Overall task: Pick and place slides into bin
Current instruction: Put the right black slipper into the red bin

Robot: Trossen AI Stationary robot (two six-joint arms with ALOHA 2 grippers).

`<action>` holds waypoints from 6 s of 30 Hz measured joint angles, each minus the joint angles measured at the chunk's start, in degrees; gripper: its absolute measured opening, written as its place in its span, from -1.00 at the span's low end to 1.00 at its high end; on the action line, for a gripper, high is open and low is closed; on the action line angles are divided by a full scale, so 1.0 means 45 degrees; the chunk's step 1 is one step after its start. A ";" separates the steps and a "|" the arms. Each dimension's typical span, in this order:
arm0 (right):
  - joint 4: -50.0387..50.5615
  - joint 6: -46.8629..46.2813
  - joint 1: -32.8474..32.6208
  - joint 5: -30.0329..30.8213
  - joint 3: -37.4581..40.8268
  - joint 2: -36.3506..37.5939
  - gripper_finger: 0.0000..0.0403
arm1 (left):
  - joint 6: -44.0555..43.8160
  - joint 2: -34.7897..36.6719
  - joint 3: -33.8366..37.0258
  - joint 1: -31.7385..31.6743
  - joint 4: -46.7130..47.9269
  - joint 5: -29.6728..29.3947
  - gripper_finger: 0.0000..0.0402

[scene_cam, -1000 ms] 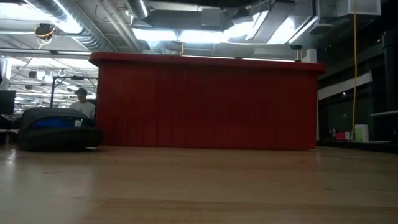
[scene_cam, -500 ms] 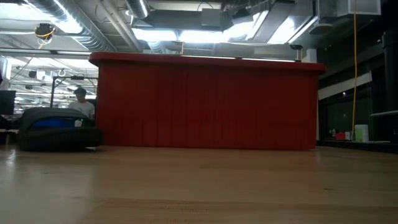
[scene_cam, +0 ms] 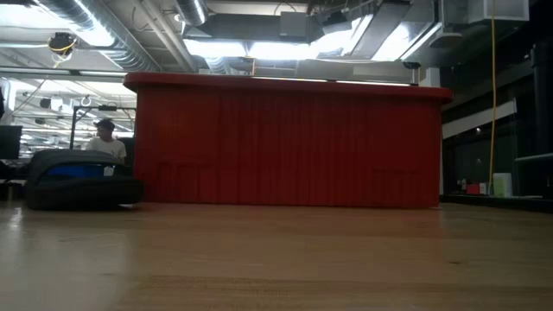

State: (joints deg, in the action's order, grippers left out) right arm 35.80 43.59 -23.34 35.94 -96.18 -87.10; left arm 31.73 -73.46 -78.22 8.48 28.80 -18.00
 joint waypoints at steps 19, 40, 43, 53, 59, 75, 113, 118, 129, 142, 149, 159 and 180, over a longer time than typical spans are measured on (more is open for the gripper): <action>-0.0283 0.2342 0.0096 -0.0028 0.0010 -0.0576 -0.39 | -0.0692 0.0003 -0.0825 0.0130 0.0399 0.1807 -0.98; -0.1391 0.2715 0.0323 -0.2517 0.0024 -0.0826 -0.40 | -0.0777 -0.0007 -0.0825 0.0086 0.0407 0.1967 -0.98; -0.1490 0.2736 0.0424 -0.2595 0.0024 -0.1105 -0.40 | -0.0772 -0.0016 -0.0825 0.0081 0.0511 0.1909 -0.98; -0.2150 0.2802 0.0516 -0.2599 0.0024 -0.1343 -0.70 | -0.0884 -0.0012 -0.0825 0.0081 0.0582 0.1946 -0.98; -0.2403 0.2773 0.0506 -0.2087 0.0024 -0.1300 -0.92 | -0.1434 0.0008 -0.0825 0.0081 0.0616 0.1712 -0.93; -0.2241 0.2290 0.0525 -0.0786 0.0024 -0.0714 -0.92 | -0.1614 -0.0007 -0.0830 0.0096 0.1164 -0.0957 -0.59; 0.2294 -0.1791 0.6874 -0.0681 -0.5891 -0.4313 -0.92 | 0.0118 0.2658 -0.0644 -0.4612 0.1801 0.4406 -1.00; 0.4116 -0.2584 0.7461 -0.0611 -0.8384 -0.5870 -0.92 | -0.0355 0.3121 0.1217 -0.5960 -0.0271 0.6066 -0.99; 0.3175 -0.1967 0.8094 0.0591 -0.8390 -0.6518 -0.92 | -0.1316 0.5254 0.4426 -0.8079 -0.3196 0.6703 -0.99; 0.2562 -0.2623 0.9341 0.0344 -0.8399 -0.7636 -0.92 | -0.0981 0.5657 0.4848 -0.8283 -0.2965 0.6701 -0.99; 0.2985 -0.2565 0.9603 0.0768 -0.8374 -0.8820 -0.92 | -0.1259 0.5632 0.4848 -0.8278 -0.2915 0.6698 -0.99; 0.3315 -0.2545 0.9592 0.0772 -0.8378 -0.9590 -0.92 | -0.1598 0.5628 0.4848 -0.8278 -0.2914 0.6683 -0.99; 0.2434 -0.2582 1.0084 0.0811 -0.6565 -0.9937 -0.92 | -0.1889 0.5623 0.4848 -0.8278 -0.2403 0.6683 -0.99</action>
State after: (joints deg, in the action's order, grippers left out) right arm 46.75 31.97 22.04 39.59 -125.73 -131.81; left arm 23.22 -48.16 -56.40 -28.77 17.99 12.08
